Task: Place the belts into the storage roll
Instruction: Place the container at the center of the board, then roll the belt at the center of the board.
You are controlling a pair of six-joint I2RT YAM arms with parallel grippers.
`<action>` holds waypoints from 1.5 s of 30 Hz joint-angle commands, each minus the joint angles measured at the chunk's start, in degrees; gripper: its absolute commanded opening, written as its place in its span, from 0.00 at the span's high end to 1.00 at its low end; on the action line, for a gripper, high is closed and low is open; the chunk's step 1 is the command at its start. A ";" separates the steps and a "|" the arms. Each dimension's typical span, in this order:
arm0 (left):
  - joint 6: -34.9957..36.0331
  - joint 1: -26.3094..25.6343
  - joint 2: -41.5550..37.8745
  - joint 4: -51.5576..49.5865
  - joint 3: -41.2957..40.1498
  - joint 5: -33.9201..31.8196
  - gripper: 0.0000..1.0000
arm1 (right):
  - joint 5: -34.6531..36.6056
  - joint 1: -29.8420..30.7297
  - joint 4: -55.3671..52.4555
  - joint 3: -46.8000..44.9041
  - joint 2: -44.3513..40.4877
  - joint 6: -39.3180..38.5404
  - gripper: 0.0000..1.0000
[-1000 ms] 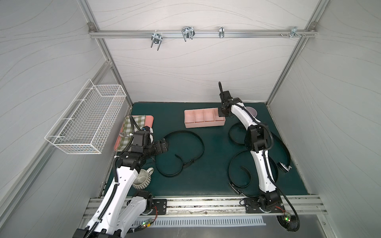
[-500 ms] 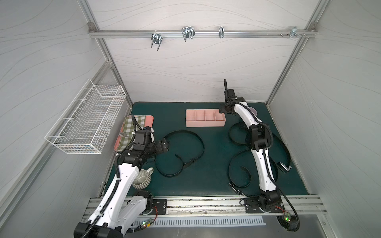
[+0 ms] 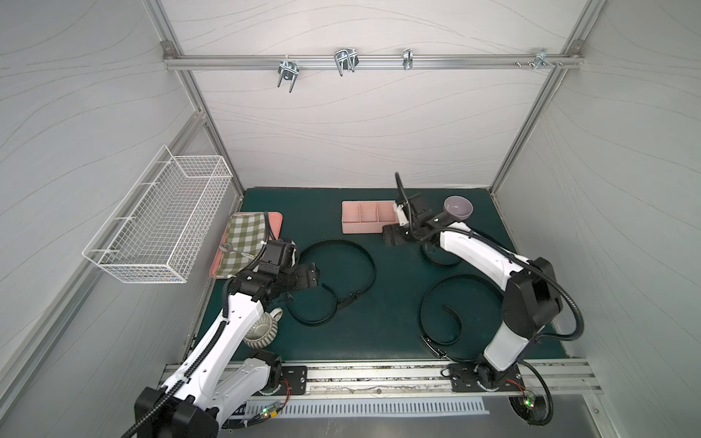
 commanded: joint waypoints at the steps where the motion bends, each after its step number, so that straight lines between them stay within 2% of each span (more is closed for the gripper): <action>1: -6.41 -6.51 1.14 -4.06 2.92 -7.16 0.07 | -5.17 2.50 0.77 -2.54 2.35 3.07 0.01; 6: -16.34 -11.98 -2.33 -8.42 -2.15 -12.40 0.09 | -2.78 4.17 -2.40 3.21 11.05 3.07 0.01; 9: -18.53 -12.54 -5.34 -7.19 -5.95 -12.51 0.13 | -1.45 4.20 -4.82 6.89 16.54 2.30 0.09; 11: -19.66 -13.75 -4.89 -7.58 -6.61 -14.37 0.14 | -1.81 4.16 -6.04 8.62 18.86 1.46 0.23; 15: -18.12 -16.71 -0.73 -3.97 -8.41 -13.79 0.13 | -2.06 4.08 -7.77 9.88 20.30 0.49 0.41; 18: -16.68 -19.23 2.88 -1.71 -8.59 -14.17 0.13 | -1.50 3.33 -8.91 8.97 18.91 -0.30 0.63; 22: -14.86 -23.03 3.91 0.78 -9.68 -18.12 0.16 | -2.38 0.77 -12.03 6.74 16.27 -2.94 0.74; 24: -13.75 -23.38 3.95 3.47 -11.42 -17.46 0.17 | -3.16 -0.78 -12.58 4.40 13.99 -4.16 0.78; 26: -12.78 -23.61 4.33 5.67 -12.64 -16.66 0.17 | -3.69 -2.17 -12.67 1.74 11.30 -5.19 0.88; 36: -5.72 -26.76 11.26 9.78 -11.24 -17.13 0.18 | -5.81 -5.48 -12.48 -6.38 3.37 -7.25 0.88; 41: -3.73 -26.82 14.97 11.16 -10.11 -14.99 0.26 | -7.72 -6.27 -11.38 -7.43 3.24 -7.74 0.87; 43: -3.56 -27.10 16.17 11.51 -9.69 -14.39 0.31 | -8.46 -6.45 -10.96 -7.73 3.14 -7.75 0.87; 45: -4.12 -27.25 17.57 11.44 -9.31 -14.56 0.40 | -9.13 -6.67 -10.74 -8.14 3.16 -7.65 0.87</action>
